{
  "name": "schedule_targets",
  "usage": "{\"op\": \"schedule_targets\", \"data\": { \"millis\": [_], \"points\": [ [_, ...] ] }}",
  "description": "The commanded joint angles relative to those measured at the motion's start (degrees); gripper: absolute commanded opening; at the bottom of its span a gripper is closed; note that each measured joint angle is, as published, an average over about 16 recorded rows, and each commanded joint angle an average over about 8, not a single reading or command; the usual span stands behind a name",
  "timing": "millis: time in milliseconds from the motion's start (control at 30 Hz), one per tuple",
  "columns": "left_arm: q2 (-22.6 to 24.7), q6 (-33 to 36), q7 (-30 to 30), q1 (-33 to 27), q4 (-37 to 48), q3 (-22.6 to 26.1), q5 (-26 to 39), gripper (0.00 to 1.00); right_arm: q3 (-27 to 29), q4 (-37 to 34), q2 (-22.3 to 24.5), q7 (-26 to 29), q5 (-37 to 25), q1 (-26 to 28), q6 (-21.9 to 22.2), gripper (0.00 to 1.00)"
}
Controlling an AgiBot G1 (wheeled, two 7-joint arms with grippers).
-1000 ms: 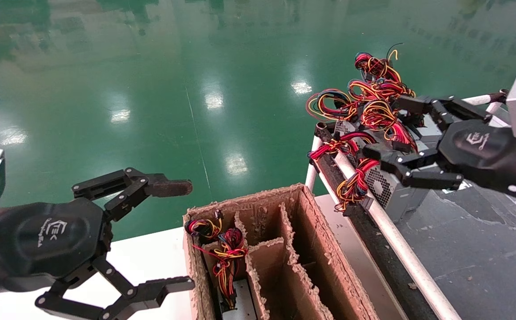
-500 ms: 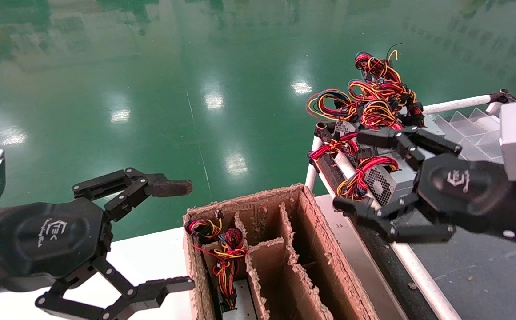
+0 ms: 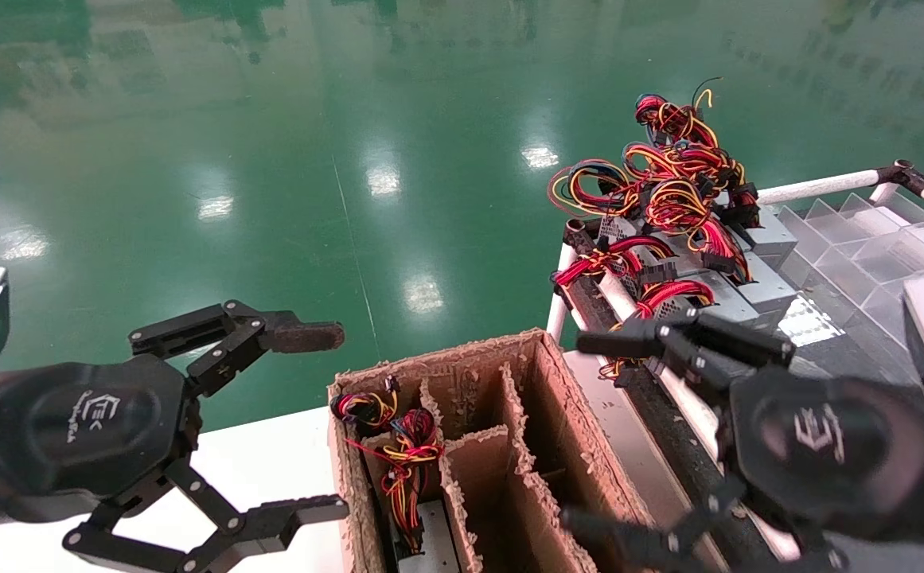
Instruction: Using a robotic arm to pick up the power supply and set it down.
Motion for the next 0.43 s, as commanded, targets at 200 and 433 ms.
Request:
{"op": "schedule_targets", "data": {
  "millis": [200, 433],
  "points": [
    [0.0, 0.0, 0.0, 0.0, 0.0, 0.0, 0.0, 1.0, -0.4, 0.9, 0.1, 0.4, 1.3, -0.3, -1.7, 1.0],
    [0.0, 0.0, 0.0, 0.0, 0.0, 0.0, 0.0, 1.0, -0.4, 0.7, 0.1, 0.4, 1.1, -0.3, -1.3, 1.0]
  ]
}}
